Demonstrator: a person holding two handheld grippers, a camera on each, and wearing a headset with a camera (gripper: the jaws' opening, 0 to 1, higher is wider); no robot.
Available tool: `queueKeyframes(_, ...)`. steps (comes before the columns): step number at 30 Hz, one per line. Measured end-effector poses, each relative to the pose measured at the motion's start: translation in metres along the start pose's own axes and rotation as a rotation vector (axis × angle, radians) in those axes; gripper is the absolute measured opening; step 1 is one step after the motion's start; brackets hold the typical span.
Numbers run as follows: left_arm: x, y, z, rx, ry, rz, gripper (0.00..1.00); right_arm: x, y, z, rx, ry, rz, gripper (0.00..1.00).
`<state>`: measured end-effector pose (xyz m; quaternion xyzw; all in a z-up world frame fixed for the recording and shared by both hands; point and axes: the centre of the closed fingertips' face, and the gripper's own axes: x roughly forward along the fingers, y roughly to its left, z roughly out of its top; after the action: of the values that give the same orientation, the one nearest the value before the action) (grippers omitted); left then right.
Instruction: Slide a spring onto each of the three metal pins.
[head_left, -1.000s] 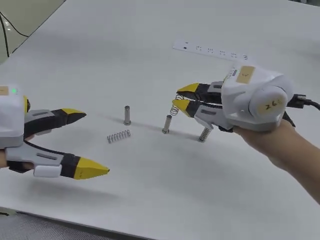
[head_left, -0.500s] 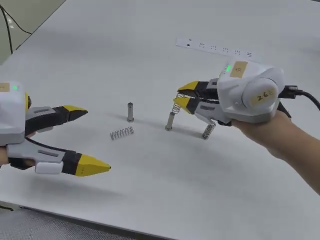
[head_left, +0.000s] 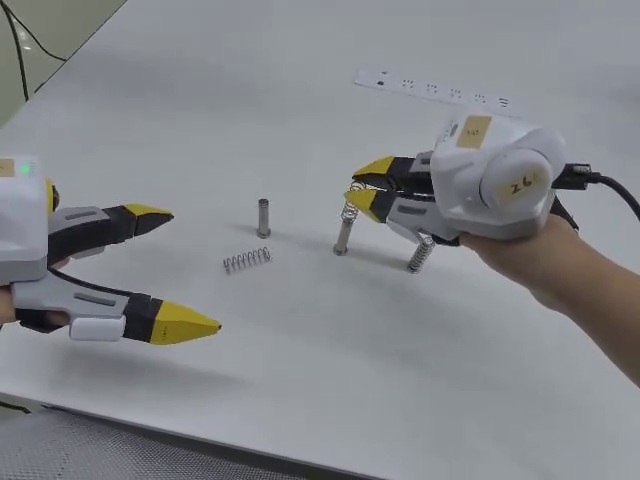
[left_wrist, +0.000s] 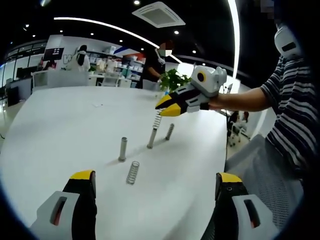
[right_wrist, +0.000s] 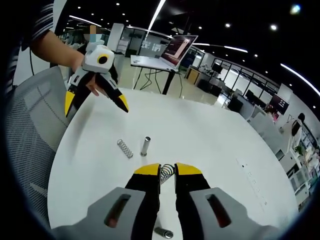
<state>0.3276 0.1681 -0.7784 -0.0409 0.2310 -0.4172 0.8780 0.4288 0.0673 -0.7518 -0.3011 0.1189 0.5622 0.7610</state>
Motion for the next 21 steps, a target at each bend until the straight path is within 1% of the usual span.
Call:
queueKeyframes(7, -0.0016, 0.0009, -0.0021, -0.007, -0.001, 0.004, 0.96, 0.0014, 0.0001, -0.0035, -0.003, 0.008, 0.005, 0.08)
queueKeyframes(16, -0.0025, -0.0003, -0.0003, -0.007, -0.009, 0.000, 0.96, 0.0035, 0.0005, -0.0066, -0.004, 0.013, 0.004, 0.08)
queueKeyframes(21, -0.0025, -0.0015, -0.0012, -0.005, -0.005, -0.001, 0.95, 0.0044, 0.0012, -0.0084, -0.005, 0.018, 0.005, 0.08)
